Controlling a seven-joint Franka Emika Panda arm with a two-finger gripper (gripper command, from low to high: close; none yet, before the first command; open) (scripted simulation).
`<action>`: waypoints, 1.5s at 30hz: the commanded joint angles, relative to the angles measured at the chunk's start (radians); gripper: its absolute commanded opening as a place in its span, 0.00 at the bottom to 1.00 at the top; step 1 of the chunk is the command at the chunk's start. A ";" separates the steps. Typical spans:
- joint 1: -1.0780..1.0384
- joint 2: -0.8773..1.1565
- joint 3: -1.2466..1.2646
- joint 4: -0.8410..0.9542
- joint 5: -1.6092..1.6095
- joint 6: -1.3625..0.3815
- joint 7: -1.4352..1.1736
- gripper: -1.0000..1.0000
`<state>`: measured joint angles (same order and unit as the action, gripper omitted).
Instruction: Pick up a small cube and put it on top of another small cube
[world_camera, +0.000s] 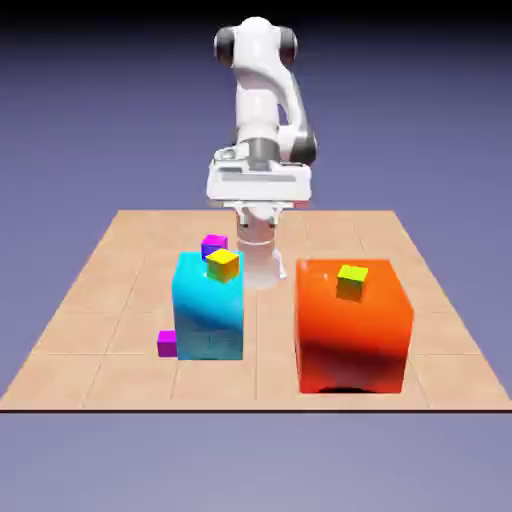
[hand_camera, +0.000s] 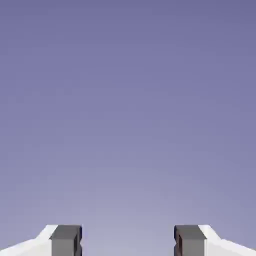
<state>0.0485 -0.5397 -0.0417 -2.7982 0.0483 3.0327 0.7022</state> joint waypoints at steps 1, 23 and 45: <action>0.023 0.035 -0.034 0.021 0.044 -0.017 -0.020 0.50; -0.043 0.796 -0.491 0.404 0.642 -0.676 0.206 0.50; -0.211 0.701 -0.493 0.441 0.530 -0.915 0.314 0.00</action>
<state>-0.1623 0.1614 -0.5346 -2.3573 0.5821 2.1182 1.0147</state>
